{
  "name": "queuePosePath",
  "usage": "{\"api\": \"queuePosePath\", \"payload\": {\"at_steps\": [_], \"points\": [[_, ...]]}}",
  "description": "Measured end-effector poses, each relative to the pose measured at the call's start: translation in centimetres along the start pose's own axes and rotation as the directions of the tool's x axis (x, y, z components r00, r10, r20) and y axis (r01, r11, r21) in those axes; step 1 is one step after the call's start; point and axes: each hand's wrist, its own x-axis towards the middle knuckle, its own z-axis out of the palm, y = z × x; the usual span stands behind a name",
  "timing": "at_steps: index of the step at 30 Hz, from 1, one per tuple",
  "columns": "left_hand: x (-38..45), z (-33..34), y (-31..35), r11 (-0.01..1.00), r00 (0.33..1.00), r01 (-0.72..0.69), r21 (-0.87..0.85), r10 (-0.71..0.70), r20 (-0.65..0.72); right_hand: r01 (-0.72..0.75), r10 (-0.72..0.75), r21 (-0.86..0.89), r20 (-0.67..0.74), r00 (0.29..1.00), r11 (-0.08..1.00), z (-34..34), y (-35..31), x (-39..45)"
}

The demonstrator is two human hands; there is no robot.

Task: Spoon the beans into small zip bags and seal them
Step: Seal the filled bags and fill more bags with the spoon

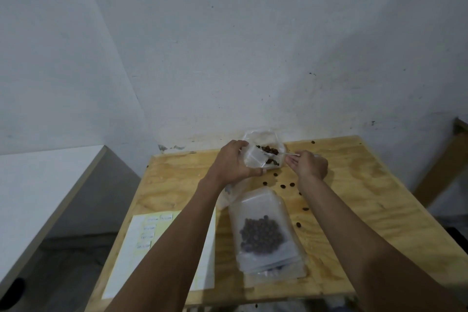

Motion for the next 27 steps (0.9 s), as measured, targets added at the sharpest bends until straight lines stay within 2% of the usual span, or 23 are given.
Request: {"api": "queuePosePath", "payload": {"at_steps": [9,16,21,24,27], "points": [[-0.1,-0.1,-0.5,1.000,1.000,0.025,-0.006,-0.025,0.002,0.026,-0.021,0.048,-0.095,0.995,0.999,-0.2,-0.2,-0.4],[-0.3,0.2,-0.4,0.999,0.999,0.041,-0.033,-0.041,0.002,0.190,-0.190,-0.095,0.013,0.982,0.977,0.0,-0.6,-0.9],[-0.6,0.3,-0.2,0.998,0.999,0.051,-0.023,-0.051,0.008,0.231,-0.229,-0.039,0.038,0.973,0.972,0.2,-2.0,-1.5],[-0.7,0.4,-0.2,0.999,0.998,0.054,-0.004,-0.054,-0.009,0.298,-0.294,-0.072,0.065,0.954,0.952,0.2,-2.6,-2.0],[-0.8,0.4,0.0,0.999,0.998,0.051,-0.002,-0.051,-0.022,0.419,-0.386,-0.159,0.205,0.900,0.894,-0.1,-2.7,-2.3]]}}
